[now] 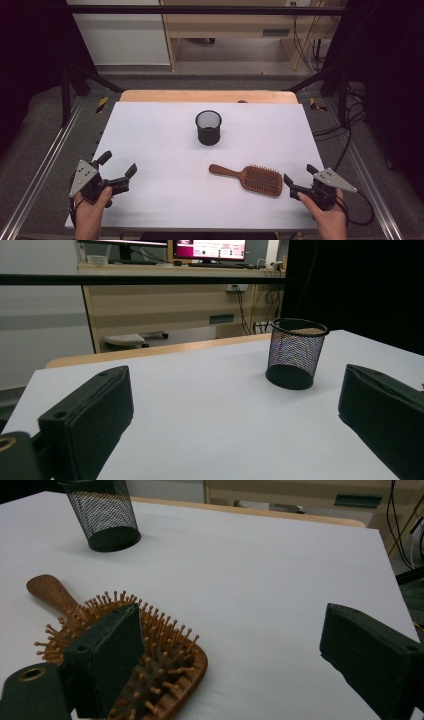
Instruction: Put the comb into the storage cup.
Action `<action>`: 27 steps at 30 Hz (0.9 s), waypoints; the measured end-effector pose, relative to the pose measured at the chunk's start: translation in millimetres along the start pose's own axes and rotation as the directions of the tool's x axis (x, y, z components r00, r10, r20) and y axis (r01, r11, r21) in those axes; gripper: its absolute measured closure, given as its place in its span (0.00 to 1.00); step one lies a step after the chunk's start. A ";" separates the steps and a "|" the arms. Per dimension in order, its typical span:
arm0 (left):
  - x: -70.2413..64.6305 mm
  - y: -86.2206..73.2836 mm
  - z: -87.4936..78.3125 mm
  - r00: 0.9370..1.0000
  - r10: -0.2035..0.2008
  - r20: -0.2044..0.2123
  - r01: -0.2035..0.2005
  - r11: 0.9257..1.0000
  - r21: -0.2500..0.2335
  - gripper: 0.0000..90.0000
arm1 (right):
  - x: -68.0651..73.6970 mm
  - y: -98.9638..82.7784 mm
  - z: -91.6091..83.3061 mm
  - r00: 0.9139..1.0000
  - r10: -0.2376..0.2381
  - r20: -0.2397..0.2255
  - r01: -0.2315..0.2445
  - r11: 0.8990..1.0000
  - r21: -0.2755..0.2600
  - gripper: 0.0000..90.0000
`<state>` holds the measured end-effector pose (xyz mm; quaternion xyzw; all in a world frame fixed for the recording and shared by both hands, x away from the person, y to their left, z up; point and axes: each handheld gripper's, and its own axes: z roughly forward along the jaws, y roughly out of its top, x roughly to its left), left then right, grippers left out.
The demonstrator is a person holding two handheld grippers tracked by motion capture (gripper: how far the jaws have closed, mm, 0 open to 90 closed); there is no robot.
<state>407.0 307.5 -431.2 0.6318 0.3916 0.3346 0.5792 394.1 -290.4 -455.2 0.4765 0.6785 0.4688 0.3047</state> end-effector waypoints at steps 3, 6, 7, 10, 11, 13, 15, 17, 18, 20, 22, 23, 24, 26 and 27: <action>-0.2 -0.1 0.2 1.000 0.001 0.000 -0.001 1.000 0.003 0.01 | 0.0 -1.0 -3.8 1.000 -0.003 0.003 0.003 1.000 -0.002 0.21; -0.7 0.0 0.1 1.000 0.003 0.002 -0.003 1.000 0.003 0.01 | 1.0 -2.7 -7.5 1.000 -0.011 -0.001 0.011 1.000 0.005 0.27; -0.5 0.0 0.2 1.000 0.002 0.002 -0.002 1.000 0.003 0.01 | 1.0 -2.7 -7.5 1.000 -0.011 -0.001 0.011 1.000 0.005 0.27; -0.4 -0.3 0.5 1.000 0.000 0.001 0.000 1.000 0.004 0.01 | 1.6 -3.6 -8.8 1.000 -0.008 0.000 0.008 1.000 0.012 0.27; -0.4 -0.3 0.4 1.000 0.000 0.001 0.000 1.000 0.004 0.01 | 1.6 -3.8 -8.9 1.000 -0.008 0.001 0.008 1.000 0.013 0.28; -0.4 -0.3 0.4 1.000 0.000 0.000 0.000 1.000 0.004 0.01 | 0.7 -4.3 -8.8 1.000 -0.007 0.005 0.007 1.000 0.018 0.34; -0.4 -0.3 0.5 1.000 0.001 0.000 -0.001 1.000 0.005 0.01 | 0.4 -4.6 -8.8 1.000 -0.007 0.005 0.007 1.000 0.024 0.37; -0.5 -0.4 0.7 1.000 0.001 0.000 -0.001 1.000 0.006 0.02 | -0.6 -5.2 -9.0 1.000 -0.010 0.008 0.010 0.999 0.044 0.54; -0.6 -0.6 0.9 1.000 0.001 0.001 -0.001 1.000 0.007 0.02 | -0.6 -5.2 -9.0 1.000 -0.010 0.008 0.010 0.999 0.044 0.54; -0.8 -0.8 1.3 1.000 0.002 0.002 -0.002 1.000 0.009 0.02 | -0.5 -5.8 -8.6 1.000 -0.008 -0.004 0.009 0.998 0.069 0.66; -1.0 -1.1 1.6 1.000 0.002 0.003 -0.002 1.000 0.012 0.02 | 1.6 -6.5 -7.5 1.000 -0.020 -0.018 0.021 0.995 0.095 0.75; -1.1 -1.2 1.7 1.000 0.003 0.003 -0.003 1.000 0.013 0.02 | 2.7 -7.0 -6.4 0.999 -0.032 -0.030 0.035 0.994 0.104 0.79; -1.2 -1.3 1.9 1.000 0.003 0.003 -0.003 1.000 0.014 0.02 | 4.1 -7.6 -5.4 0.999 -0.040 -0.036 0.044 0.993 0.114 0.83; -1.3 -1.5 2.1 1.000 0.002 0.004 -0.002 1.000 0.015 0.02 | 6.8 -8.3 -3.7 0.998 -0.048 -0.049 0.054 0.990 0.131 0.92; -1.3 -1.7 2.4 1.000 0.001 0.005 -0.002 1.000 0.017 0.02 | 9.3 -9.8 -1.0 0.996 -0.067 -0.063 0.076 0.985 0.155 0.97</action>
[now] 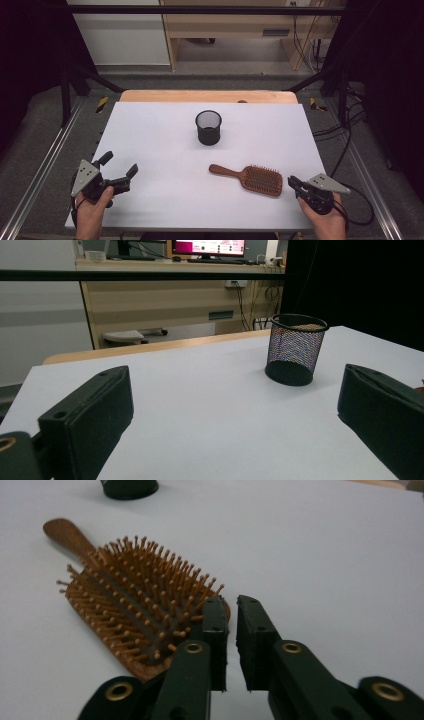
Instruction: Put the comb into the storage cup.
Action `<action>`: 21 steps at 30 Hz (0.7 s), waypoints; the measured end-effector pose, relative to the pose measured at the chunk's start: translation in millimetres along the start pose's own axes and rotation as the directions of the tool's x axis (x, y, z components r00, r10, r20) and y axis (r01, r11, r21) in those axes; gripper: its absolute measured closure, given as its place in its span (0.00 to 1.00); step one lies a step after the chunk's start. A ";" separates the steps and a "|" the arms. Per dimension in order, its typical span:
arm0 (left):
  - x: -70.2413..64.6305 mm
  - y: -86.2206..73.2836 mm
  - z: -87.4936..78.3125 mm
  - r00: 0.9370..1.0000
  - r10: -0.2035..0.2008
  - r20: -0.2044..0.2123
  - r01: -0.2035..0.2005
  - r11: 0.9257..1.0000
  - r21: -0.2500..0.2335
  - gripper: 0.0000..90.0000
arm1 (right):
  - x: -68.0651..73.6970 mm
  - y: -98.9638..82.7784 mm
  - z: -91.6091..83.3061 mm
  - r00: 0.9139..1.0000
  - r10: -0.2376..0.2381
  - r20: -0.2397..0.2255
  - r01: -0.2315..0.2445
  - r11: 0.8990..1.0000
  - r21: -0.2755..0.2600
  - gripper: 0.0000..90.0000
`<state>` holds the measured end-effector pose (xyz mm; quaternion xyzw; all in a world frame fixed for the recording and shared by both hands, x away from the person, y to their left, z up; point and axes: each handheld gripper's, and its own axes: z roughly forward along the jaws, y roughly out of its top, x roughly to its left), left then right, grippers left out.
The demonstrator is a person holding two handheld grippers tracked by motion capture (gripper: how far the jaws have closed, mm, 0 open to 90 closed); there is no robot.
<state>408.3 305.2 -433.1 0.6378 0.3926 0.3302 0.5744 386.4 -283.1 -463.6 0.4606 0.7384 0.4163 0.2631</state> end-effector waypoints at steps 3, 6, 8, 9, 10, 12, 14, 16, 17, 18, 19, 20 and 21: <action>-0.1 -0.2 0.3 1.000 0.000 0.001 0.000 1.000 0.002 0.02 | 1.0 -1.0 3.4 1.000 -0.008 -0.006 0.008 1.000 0.026 1.00; -0.4 -0.1 0.3 1.000 0.001 0.003 -0.001 1.000 0.003 0.02 | 1.6 -1.9 7.8 1.000 0.006 -0.020 -0.005 0.998 0.060 1.00; -0.4 -0.1 0.3 1.000 0.001 0.003 -0.001 1.000 0.003 0.02 | 2.5 -2.4 10.3 1.000 0.009 -0.029 -0.007 0.997 0.077 1.00; -0.3 -0.2 0.4 1.000 0.001 0.002 -0.001 1.000 0.004 0.02 | 2.5 -2.4 10.3 1.000 0.009 -0.029 -0.007 0.997 0.077 1.00; -0.3 -0.1 0.3 1.000 0.001 0.002 -0.001 1.000 0.003 0.02 | 2.9 -2.7 11.4 0.999 0.006 -0.032 -0.003 0.996 0.089 1.00; -0.3 0.0 0.1 1.000 0.001 0.002 -0.001 1.000 0.002 0.02 | 3.8 -3.2 12.9 0.999 0.004 -0.032 -0.001 0.994 0.108 1.00; -0.2 0.0 0.1 1.000 0.001 0.002 -0.001 1.000 0.002 0.02 | 3.3 -3.8 13.8 0.999 0.008 -0.031 -0.004 0.993 0.117 1.00; -0.3 0.1 0.1 1.000 0.001 0.002 -0.001 1.000 0.001 0.02 | 3.3 -4.1 13.7 0.999 0.018 -0.033 -0.014 0.993 0.121 1.00; -0.3 0.1 0.0 1.000 0.002 0.002 -0.002 1.000 0.000 0.02 | 3.3 -4.2 13.6 0.999 0.015 -0.036 -0.010 0.992 0.123 1.00; -0.3 0.2 0.0 1.000 0.002 0.002 -0.002 1.000 0.000 0.02 | 4.1 -4.3 13.7 0.999 0.012 -0.046 -0.006 0.992 0.125 1.00; -0.3 0.3 -0.1 1.000 0.002 0.002 -0.002 1.000 -0.001 0.02 | 4.1 -4.3 13.7 0.999 0.012 -0.046 -0.006 0.992 0.125 1.00; -0.2 0.3 -0.1 1.000 0.001 0.002 -0.001 1.000 -0.001 0.02 | 5.0 -4.1 14.1 0.999 0.009 -0.050 -0.003 0.992 0.126 1.00; -0.2 0.3 -0.1 1.000 0.001 0.002 -0.001 1.000 -0.002 0.02 | 5.2 -4.0 14.3 0.999 0.008 -0.049 -0.002 0.992 0.127 1.00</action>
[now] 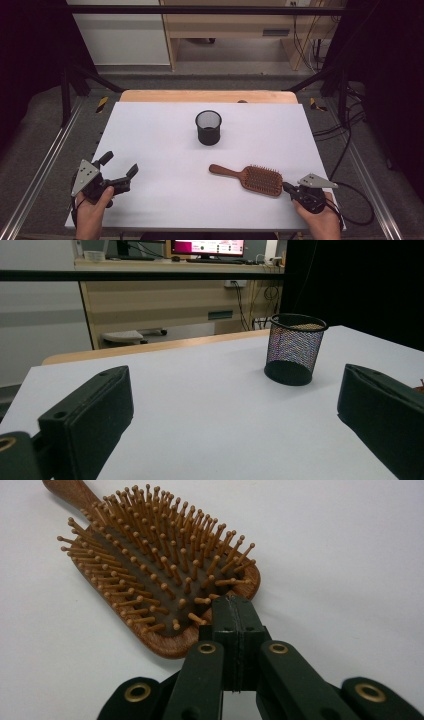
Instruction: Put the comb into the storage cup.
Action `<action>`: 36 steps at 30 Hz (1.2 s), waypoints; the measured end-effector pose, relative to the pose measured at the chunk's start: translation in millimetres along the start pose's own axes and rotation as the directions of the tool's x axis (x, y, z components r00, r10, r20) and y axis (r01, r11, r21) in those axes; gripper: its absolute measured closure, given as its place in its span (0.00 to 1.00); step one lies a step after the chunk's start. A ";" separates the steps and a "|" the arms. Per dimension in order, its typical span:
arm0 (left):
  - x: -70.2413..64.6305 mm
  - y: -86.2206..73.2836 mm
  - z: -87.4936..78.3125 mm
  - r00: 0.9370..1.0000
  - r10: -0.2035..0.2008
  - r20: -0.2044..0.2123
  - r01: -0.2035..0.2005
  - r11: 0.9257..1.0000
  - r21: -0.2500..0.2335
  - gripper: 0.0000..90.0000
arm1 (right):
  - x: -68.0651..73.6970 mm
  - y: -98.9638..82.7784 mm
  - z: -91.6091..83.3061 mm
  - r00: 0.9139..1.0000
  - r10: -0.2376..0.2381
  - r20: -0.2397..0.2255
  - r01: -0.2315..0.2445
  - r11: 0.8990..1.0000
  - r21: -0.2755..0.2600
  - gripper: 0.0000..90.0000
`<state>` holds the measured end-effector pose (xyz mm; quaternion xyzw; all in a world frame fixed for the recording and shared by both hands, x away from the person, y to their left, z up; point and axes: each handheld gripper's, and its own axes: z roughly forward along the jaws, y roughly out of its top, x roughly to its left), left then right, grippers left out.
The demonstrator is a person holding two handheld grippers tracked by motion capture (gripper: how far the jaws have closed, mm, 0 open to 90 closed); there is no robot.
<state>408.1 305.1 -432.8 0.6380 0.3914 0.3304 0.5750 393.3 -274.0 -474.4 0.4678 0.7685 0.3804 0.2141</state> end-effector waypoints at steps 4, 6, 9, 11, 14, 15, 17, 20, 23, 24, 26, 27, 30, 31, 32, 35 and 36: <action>-0.1 0.0 0.1 1.000 0.001 0.000 -0.001 1.000 0.001 0.02 | -1.8 0.9 2.2 1.000 0.000 0.002 0.000 1.000 -0.006 1.00; -0.3 -0.1 0.4 1.000 0.003 0.002 -0.003 1.000 0.003 0.02 | -3.7 2.2 4.1 1.000 -0.003 0.004 0.004 1.000 -0.009 1.00; -0.4 0.1 0.2 1.000 0.005 0.002 -0.005 1.000 0.002 0.02 | -6.0 4.2 7.6 1.000 -0.001 0.003 0.001 1.000 -0.017 1.00; -0.1 0.0 0.2 1.000 0.004 0.001 -0.004 1.000 0.003 0.02 | -7.6 5.3 9.4 1.000 0.002 0.000 -0.002 1.000 -0.020 1.00; 0.0 0.0 0.2 1.000 0.004 0.000 -0.004 1.000 0.003 0.02 | -8.6 6.9 11.2 1.000 -0.001 0.000 0.001 1.000 -0.023 1.00; -0.1 0.0 0.3 1.000 0.005 0.001 -0.005 1.000 0.003 0.02 | -8.7 7.5 11.9 1.000 -0.003 0.004 0.003 1.000 -0.024 1.00; -0.2 0.1 0.4 1.000 0.006 0.002 -0.006 1.000 0.003 0.02 | -9.2 8.7 13.6 1.000 -0.006 0.006 0.006 1.000 -0.025 1.00; -0.3 0.1 0.4 1.000 0.007 0.003 -0.007 1.000 0.005 0.02 | -9.0 10.2 15.6 1.000 -0.013 0.006 0.013 1.000 -0.026 1.00; -0.2 0.2 0.5 1.000 0.007 0.002 -0.007 1.000 0.004 0.02 | -7.7 11.2 16.6 1.000 -0.016 0.000 0.016 1.000 -0.025 1.00; -0.2 0.2 0.7 1.000 0.007 0.002 -0.007 1.000 0.004 0.02 | -6.8 11.6 17.4 1.000 -0.019 -0.003 0.019 0.999 -0.026 1.00; -0.4 0.2 0.9 1.000 0.008 0.002 -0.008 1.000 0.004 0.02 | -4.7 12.9 19.1 1.000 -0.031 -0.007 0.031 0.999 -0.025 1.00; -0.6 0.3 0.9 1.000 0.009 0.002 -0.009 1.000 0.005 0.02 | -3.8 14.0 20.3 0.999 -0.032 -0.008 0.031 0.999 -0.024 1.00; -0.7 0.5 0.5 1.000 0.009 0.001 -0.009 1.000 0.005 0.02 | -1.1 18.7 25.2 0.999 -0.038 -0.009 0.038 0.999 -0.026 1.00; -0.5 0.4 0.4 1.000 0.009 0.001 -0.009 1.000 0.005 0.02 | 1.6 21.9 28.7 0.999 -0.048 -0.015 0.047 0.999 -0.026 1.00; -0.3 0.4 0.5 1.000 0.009 0.001 -0.009 1.000 0.006 0.02 | 3.1 23.4 30.6 0.999 -0.050 -0.018 0.050 0.998 -0.025 1.00; -0.5 0.1 1.1 1.000 0.007 0.001 -0.007 1.000 0.007 0.02 | 6.8 26.2 34.2 0.998 -0.055 -0.025 0.055 0.998 -0.023 1.00; -0.7 0.2 1.1 1.000 0.008 0.002 -0.008 1.000 0.007 0.02 | 8.5 27.6 36.1 0.998 -0.060 -0.028 0.059 0.998 -0.024 1.00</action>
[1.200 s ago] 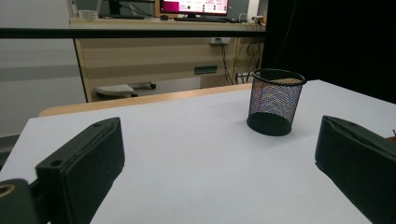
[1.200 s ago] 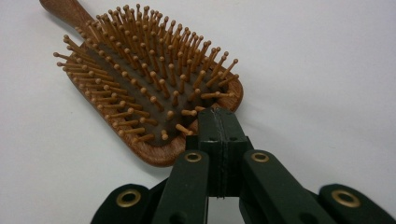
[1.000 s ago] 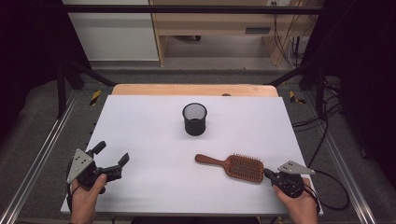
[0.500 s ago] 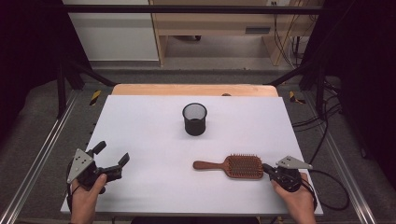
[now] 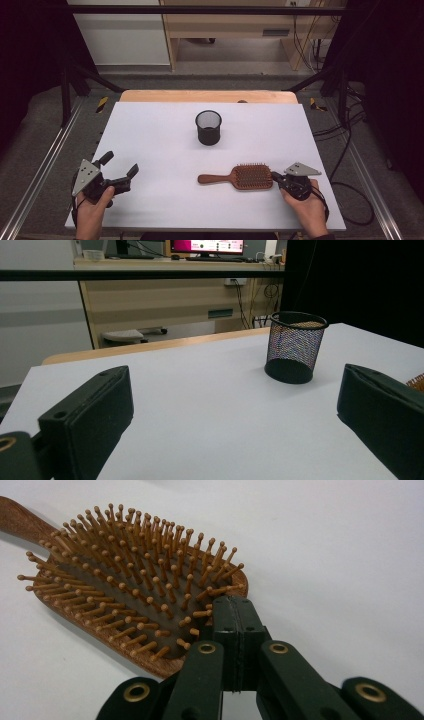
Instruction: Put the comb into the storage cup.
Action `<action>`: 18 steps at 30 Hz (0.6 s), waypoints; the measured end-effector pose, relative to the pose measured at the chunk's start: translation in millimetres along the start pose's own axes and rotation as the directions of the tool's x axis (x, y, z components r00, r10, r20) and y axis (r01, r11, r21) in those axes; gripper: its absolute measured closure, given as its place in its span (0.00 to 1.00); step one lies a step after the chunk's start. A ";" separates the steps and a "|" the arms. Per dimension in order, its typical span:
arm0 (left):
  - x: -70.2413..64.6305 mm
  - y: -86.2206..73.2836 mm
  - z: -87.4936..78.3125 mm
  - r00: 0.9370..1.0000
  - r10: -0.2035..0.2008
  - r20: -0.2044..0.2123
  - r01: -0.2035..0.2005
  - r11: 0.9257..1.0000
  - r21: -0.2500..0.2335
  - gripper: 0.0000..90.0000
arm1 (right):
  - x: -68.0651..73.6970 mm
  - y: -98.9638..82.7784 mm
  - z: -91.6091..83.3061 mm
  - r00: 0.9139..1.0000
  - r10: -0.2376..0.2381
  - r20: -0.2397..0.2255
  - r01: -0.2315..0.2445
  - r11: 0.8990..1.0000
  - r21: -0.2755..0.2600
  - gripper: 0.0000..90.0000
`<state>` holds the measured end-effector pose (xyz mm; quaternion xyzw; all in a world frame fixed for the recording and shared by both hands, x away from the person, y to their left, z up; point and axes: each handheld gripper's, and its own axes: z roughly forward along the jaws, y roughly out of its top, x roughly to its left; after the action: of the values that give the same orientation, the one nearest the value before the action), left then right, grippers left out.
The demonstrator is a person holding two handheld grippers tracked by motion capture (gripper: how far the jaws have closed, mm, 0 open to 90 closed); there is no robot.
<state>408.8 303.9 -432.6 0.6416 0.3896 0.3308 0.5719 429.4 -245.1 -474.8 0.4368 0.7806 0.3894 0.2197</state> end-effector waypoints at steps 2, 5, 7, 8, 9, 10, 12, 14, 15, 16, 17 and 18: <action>-0.1 0.1 -0.1 1.000 0.003 0.001 -0.003 1.000 0.001 0.02 | 2.4 3.0 4.1 1.000 -0.010 -0.004 0.010 1.000 -0.001 1.00; 0.0 0.1 -0.1 1.000 0.002 0.000 -0.002 1.000 0.002 0.02 | 7.0 9.2 12.7 1.000 -0.021 -0.015 0.021 1.000 0.001 1.00; 0.1 0.1 -0.1 1.000 0.002 -0.001 -0.002 1.000 0.004 0.02 | 9.6 12.2 16.9 1.000 -0.024 -0.019 0.024 1.000 0.003 1.00; 0.0 0.0 0.0 1.000 0.002 -0.001 -0.002 1.000 0.003 0.02 | 9.6 12.2 16.9 1.000 -0.024 -0.019 0.024 1.000 0.003 1.00; -0.1 0.0 0.1 1.000 0.002 0.000 -0.002 1.000 0.004 0.02 | 11.5 13.6 18.8 1.000 -0.019 -0.022 0.019 1.000 0.003 1.00; -0.3 -0.1 0.2 1.000 0.003 -0.001 -0.003 1.000 0.006 0.02 | 13.7 16.4 22.5 0.999 -0.026 -0.030 0.027 1.000 0.002 1.00; -0.5 -0.1 0.4 1.000 0.005 0.000 -0.005 1.000 0.007 0.02 | 15.4 17.8 24.1 0.999 -0.027 -0.032 0.027 1.000 0.004 1.00; -0.6 0.0 0.4 1.000 0.005 -0.001 -0.005 1.000 0.007 0.02 | 19.2 20.3 26.8 0.999 -0.031 -0.039 0.031 0.999 0.006 1.00; -0.5 -0.1 0.4 1.000 0.005 -0.001 -0.005 1.000 0.008 0.02 | 21.6 21.5 28.2 0.999 -0.031 -0.042 0.031 0.999 0.006 1.00; -0.4 -0.1 0.5 1.000 0.005 -0.002 -0.005 1.000 0.009 0.02 | 26.5 23.7 31.0 0.998 -0.032 -0.051 0.033 0.999 0.010 1.00; -0.4 -0.3 0.5 1.000 0.005 -0.003 -0.005 1.000 0.012 0.02 | 26.5 23.7 31.0 0.998 -0.032 -0.051 0.033 0.999 0.010 1.00; -0.3 -0.4 0.6 1.000 0.005 -0.003 -0.005 1.000 0.014 0.02 | 29.1 24.9 32.5 0.998 -0.037 -0.054 0.038 0.999 0.010 1.00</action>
<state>409.2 303.3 -433.1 0.6462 0.3911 0.3304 0.5659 449.2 -198.9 -474.5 0.4126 0.7964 0.3926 0.2034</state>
